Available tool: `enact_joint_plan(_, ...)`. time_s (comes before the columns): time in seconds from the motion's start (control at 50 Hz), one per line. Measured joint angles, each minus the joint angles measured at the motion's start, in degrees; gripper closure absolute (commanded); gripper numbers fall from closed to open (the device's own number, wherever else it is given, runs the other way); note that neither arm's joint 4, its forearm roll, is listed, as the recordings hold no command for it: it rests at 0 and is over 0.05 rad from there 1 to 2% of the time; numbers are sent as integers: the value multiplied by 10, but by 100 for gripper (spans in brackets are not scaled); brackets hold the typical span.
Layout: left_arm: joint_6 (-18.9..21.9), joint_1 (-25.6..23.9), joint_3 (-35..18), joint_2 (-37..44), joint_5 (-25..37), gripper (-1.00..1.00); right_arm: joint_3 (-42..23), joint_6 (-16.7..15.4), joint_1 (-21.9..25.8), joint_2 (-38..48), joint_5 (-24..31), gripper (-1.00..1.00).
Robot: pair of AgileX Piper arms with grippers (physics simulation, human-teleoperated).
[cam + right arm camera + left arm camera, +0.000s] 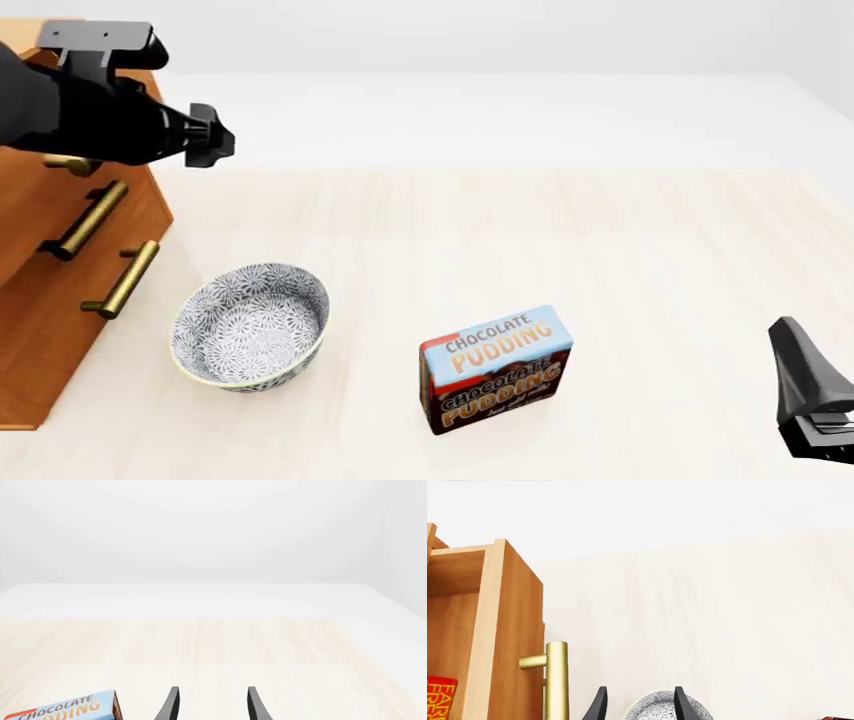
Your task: Put the butter at the back in the top drawer of the cabinet and close it.
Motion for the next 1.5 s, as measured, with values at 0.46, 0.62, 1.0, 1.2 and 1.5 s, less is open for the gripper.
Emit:
enact_joint_plan(0.46,26,40,15,-15,-7,-100,0,0,0,0,0,-100)
enact_joint_plan(0.62,27,49,16,-18,-5,-100,0,0,0,0,0,-100)
enact_joint_plan(1.0,33,76,17,-18,-10,-100,0,0,0,0,0,-100)
enact_joint_plan(1.2,37,92,20,-17,-18,-100,0,0,0,0,0,-100)
enact_joint_plan(1.5,44,119,26,-17,-29,-100,0,0,0,0,0,-100)
